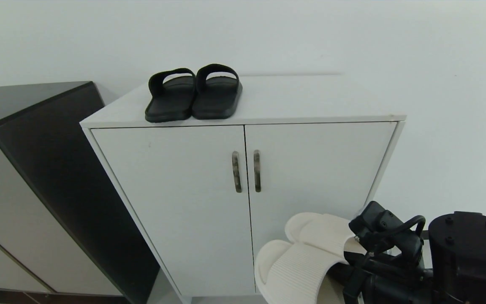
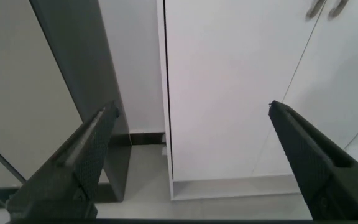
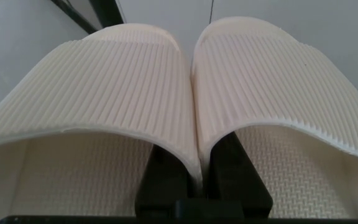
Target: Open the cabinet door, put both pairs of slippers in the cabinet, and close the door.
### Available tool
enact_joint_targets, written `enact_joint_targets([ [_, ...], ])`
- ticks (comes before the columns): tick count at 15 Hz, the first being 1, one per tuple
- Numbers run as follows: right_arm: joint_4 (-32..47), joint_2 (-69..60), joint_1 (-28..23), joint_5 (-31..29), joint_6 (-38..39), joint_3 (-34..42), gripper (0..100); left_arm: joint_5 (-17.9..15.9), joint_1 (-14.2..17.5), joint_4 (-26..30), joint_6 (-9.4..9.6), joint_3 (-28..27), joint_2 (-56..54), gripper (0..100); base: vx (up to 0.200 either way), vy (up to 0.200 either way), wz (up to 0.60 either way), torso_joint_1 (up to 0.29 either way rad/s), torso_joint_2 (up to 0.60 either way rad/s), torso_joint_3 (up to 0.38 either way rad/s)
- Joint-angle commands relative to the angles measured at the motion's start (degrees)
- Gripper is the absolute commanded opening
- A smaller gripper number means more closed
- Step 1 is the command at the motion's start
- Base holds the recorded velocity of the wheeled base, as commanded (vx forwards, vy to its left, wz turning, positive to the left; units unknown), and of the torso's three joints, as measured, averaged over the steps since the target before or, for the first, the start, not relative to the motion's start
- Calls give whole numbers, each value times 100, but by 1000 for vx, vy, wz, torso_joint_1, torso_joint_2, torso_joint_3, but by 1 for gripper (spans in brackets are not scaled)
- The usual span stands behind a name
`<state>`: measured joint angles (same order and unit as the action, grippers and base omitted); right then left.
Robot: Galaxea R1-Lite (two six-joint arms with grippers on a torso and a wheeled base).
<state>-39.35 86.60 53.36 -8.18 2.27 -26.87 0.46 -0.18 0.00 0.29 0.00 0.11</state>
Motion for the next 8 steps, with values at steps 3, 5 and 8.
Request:
enact_joint_targets([
  [3, -2, -108, 78, 9, -77, 50, 0, -125, -26, -9, -240, -756, 613, 100, 0, 0, 0, -113, 456, 347],
  [5, -2, -100, 184, 1, -86, 41, 0, -749, -34, -35, -337, -1336, 1510, 100, 0, 0, 0, -90, 459, 366],
  [8, -11, -126, 157, 1, -77, 59, 0, -1646, -52, -738, -311, -1679, 2925, 100, 0, 0, 0, -56, 447, 393],
])
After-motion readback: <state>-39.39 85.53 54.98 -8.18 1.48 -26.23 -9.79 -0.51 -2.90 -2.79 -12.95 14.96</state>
